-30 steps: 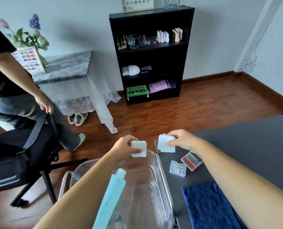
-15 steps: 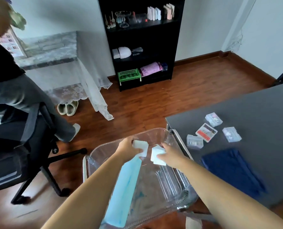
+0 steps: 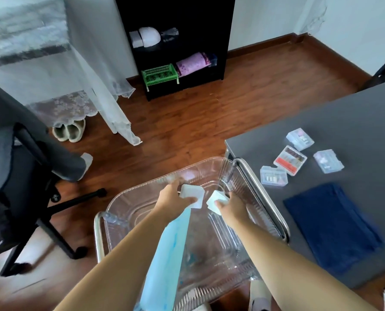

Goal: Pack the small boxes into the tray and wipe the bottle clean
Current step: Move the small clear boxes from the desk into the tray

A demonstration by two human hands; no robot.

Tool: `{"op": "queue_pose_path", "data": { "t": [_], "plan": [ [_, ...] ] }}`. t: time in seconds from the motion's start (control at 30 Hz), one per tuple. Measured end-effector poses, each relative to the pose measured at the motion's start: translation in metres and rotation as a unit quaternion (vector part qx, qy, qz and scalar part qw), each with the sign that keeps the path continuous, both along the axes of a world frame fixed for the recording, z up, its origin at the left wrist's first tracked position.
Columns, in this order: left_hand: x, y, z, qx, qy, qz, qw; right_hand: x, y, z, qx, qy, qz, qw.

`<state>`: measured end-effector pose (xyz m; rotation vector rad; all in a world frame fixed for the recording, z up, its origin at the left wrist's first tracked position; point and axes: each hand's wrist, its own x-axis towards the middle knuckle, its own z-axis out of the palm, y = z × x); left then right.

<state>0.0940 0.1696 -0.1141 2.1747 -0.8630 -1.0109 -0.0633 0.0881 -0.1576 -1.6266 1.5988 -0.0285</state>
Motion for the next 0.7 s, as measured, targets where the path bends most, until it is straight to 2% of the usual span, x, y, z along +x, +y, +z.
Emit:
{"op": "queue_pose_path", "data": {
  "t": [0.17, 0.3, 0.4, 0.47, 0.57, 0.7],
  "plan": [
    [-0.001, 0.001, -0.001, -0.008, 0.032, 0.011, 0.999, 0.002, 0.001, -0.003, -0.032, 0.12, 0.066, 0.99],
    [-0.001, 0.001, 0.002, -0.013, 0.041, 0.014, 0.999, -0.002, 0.009, 0.005, -0.082, 0.181, 0.127, 0.972],
    [-0.001, 0.002, 0.004, -0.017, 0.043, 0.016, 0.999, -0.012, 0.009, 0.011, -0.173, 0.152, 0.19, 0.954],
    [0.0, 0.004, 0.004, -0.018, 0.042, 0.016, 0.999, -0.02, 0.006, 0.012, -0.212, 0.116, 0.29, 0.926],
    [0.001, 0.007, 0.004, -0.02, 0.039, 0.016, 0.999, -0.023, 0.001, 0.013, -0.219, 0.097, 0.404, 0.883],
    [0.005, 0.013, 0.002, -0.016, 0.028, 0.02, 0.999, -0.02, -0.008, 0.005, -0.219, 0.108, 0.442, 0.863]
  ]
}}
